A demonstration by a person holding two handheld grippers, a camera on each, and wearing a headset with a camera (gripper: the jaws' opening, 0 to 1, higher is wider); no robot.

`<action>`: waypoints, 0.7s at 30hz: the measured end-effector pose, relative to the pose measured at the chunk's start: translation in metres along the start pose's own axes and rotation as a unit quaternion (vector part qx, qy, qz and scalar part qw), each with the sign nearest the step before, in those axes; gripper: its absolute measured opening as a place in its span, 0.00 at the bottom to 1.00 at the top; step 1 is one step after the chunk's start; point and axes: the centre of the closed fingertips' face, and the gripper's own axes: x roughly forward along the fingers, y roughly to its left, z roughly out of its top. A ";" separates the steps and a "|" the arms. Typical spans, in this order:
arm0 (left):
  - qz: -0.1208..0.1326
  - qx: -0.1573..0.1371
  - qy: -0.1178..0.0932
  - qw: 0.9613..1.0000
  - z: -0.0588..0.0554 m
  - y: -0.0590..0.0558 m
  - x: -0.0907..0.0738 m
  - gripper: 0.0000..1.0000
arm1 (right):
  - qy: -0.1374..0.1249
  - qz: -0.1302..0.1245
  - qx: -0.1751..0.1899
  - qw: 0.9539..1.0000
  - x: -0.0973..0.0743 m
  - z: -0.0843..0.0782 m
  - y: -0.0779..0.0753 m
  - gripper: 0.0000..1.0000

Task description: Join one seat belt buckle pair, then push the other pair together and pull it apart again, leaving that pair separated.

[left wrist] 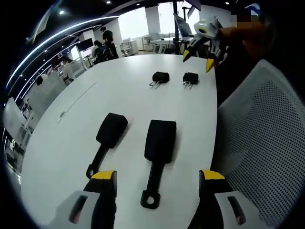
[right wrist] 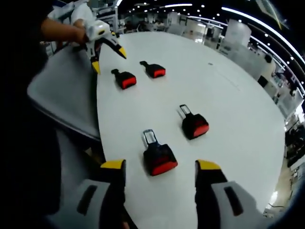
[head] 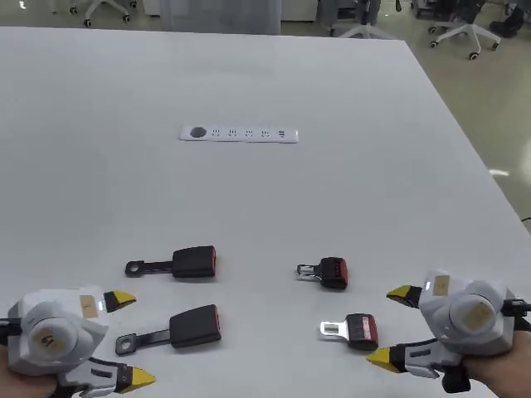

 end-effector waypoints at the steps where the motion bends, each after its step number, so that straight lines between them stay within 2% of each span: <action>1: -0.003 0.002 0.001 1.000 0.002 0.000 0.002 0.69 | 0.005 0.008 -0.010 1.000 0.002 -0.001 0.002 0.54; 4: -0.020 0.007 0.003 1.000 0.009 -0.003 0.010 0.59 | 0.011 0.016 -0.025 0.999 0.010 0.000 0.003 0.52; 6: -0.028 0.013 0.001 1.000 0.014 -0.007 0.018 0.56 | 0.021 0.026 -0.045 0.998 0.014 0.000 0.005 0.51; 7: -0.029 0.016 0.005 0.999 0.014 -0.008 0.021 0.57 | 0.025 0.030 -0.056 0.998 0.015 0.000 0.006 0.51; 9: -0.031 0.034 0.027 0.999 0.010 -0.010 0.028 0.56 | 0.030 0.032 -0.071 0.996 0.019 0.000 0.006 0.51; 10: -0.034 0.037 0.027 0.998 0.012 -0.012 0.032 0.56 | 0.033 0.036 -0.077 0.996 0.022 0.000 0.005 0.50; 12: -0.034 0.043 0.037 0.998 0.011 -0.012 0.036 0.54 | 0.041 0.043 -0.078 0.995 0.025 -0.003 0.004 0.48; 14: -0.043 0.083 0.035 0.995 0.014 -0.013 0.038 0.47 | 0.043 0.042 -0.079 0.995 0.027 -0.004 0.001 0.43; 16: -0.047 0.084 0.033 0.995 0.015 -0.015 0.041 0.46 | 0.042 0.047 -0.076 0.995 0.028 -0.004 -0.001 0.42; 21: -0.053 0.105 0.051 0.992 0.013 -0.012 0.047 0.45 | 0.050 0.057 -0.085 0.994 0.031 -0.007 -0.001 0.41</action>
